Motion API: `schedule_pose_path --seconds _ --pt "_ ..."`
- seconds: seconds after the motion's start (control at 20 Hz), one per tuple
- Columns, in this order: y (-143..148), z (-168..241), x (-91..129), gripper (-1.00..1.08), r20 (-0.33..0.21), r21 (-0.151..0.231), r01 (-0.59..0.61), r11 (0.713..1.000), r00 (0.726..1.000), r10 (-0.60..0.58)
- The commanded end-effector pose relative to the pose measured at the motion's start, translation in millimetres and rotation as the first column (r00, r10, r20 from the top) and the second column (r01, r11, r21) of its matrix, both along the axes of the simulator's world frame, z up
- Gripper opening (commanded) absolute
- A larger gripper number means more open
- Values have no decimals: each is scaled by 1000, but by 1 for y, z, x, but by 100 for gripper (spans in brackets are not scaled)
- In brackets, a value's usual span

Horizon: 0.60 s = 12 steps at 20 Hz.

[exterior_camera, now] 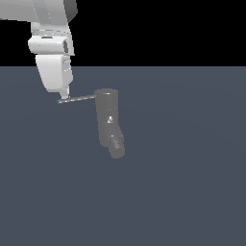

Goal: Turn on the faucet by rotating a designated handle.

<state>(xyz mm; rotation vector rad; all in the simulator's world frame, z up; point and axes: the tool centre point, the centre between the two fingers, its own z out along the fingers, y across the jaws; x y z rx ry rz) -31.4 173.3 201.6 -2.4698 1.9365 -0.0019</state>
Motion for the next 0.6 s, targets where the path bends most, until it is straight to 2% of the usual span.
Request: schedule_pose_path --seconds 0.0,0.55 --pt "-2 0 -9 -100 -3 -2 -1 1000 1000 1" --pt "-10 0 -39 -100 -3 -2 -1 1000 1000 1"
